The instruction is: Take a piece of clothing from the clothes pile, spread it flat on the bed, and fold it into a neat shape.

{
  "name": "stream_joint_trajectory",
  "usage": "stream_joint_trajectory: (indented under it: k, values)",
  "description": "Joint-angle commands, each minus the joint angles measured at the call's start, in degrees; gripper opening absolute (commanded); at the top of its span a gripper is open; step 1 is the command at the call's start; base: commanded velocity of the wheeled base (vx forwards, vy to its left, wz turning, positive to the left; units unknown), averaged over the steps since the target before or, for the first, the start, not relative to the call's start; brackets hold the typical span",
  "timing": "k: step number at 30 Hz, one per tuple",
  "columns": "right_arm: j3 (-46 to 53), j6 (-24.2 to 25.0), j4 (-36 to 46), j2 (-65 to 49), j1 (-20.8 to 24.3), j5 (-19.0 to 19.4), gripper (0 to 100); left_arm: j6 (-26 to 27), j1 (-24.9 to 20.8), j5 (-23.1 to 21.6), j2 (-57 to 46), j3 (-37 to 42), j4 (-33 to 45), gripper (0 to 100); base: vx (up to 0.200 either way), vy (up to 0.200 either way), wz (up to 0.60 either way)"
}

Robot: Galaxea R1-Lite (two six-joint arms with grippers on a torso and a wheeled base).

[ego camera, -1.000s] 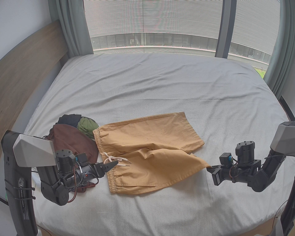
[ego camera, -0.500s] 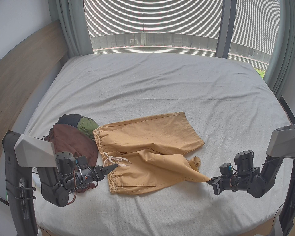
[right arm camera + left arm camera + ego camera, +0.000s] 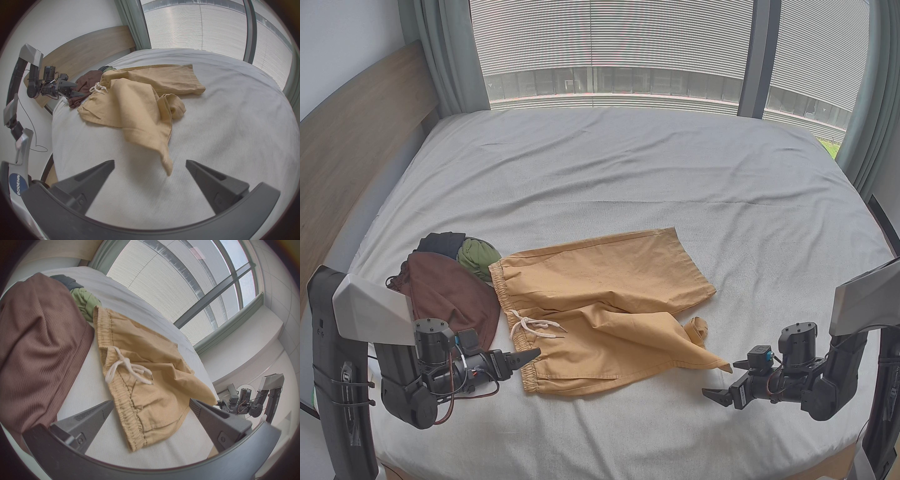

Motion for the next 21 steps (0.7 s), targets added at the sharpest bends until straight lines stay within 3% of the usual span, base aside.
stream_joint_trajectory:
  k: [1,9,14,21]
  values:
    - [5.4,1.9,-4.1,-1.8,0.5,2.2,100,0.1,0.1,-0.8,0.2,3.5,0.1,100,0.000,0.000,0.00]
    - [9.3,8.9,-14.3,-3.6,-1.0,6.8,100,0.1,0.1,-0.8,0.8,4.9,0.1,100,0.000,0.000,0.00]
    - [6.8,14.1,-14.2,-6.2,-1.3,9.1,100,-0.3,-0.6,-0.8,1.8,4.8,0.1,100,0.000,0.000,0.00]
    - [-0.9,18.7,-14.1,-6.2,-1.1,9.1,100,-0.3,-1.8,-0.7,5.2,4.3,0.1,100,0.000,0.000,0.00]
